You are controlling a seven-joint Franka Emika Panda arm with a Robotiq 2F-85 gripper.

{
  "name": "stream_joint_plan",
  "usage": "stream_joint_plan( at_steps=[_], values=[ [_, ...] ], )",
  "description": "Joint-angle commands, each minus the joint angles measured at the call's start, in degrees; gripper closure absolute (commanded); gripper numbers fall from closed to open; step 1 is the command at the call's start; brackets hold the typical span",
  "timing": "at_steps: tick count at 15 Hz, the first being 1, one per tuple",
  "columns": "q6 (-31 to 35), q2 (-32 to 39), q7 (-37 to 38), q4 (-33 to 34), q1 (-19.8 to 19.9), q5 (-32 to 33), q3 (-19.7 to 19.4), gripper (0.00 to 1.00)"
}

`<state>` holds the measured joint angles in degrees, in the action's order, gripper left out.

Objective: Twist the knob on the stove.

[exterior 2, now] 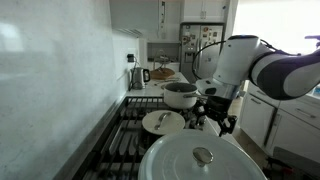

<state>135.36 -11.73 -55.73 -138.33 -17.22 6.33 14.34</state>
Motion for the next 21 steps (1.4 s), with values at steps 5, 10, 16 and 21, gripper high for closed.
stream_joint_plan(
  at_steps=[5, 10, 16, 21],
  values=[
    [2.74, 5.64, 4.1, 4.18, 0.54, 2.11, -0.04, 0.0],
    [2.51, 7.07, 4.07, 5.18, 1.05, 1.92, -0.33, 0.0],
    [2.01, 8.23, 3.65, 5.1, 1.29, 1.18, -0.46, 0.0],
    [1.85, 8.75, 3.71, 5.16, 1.38, 1.17, -0.44, 0.01]
  ],
)
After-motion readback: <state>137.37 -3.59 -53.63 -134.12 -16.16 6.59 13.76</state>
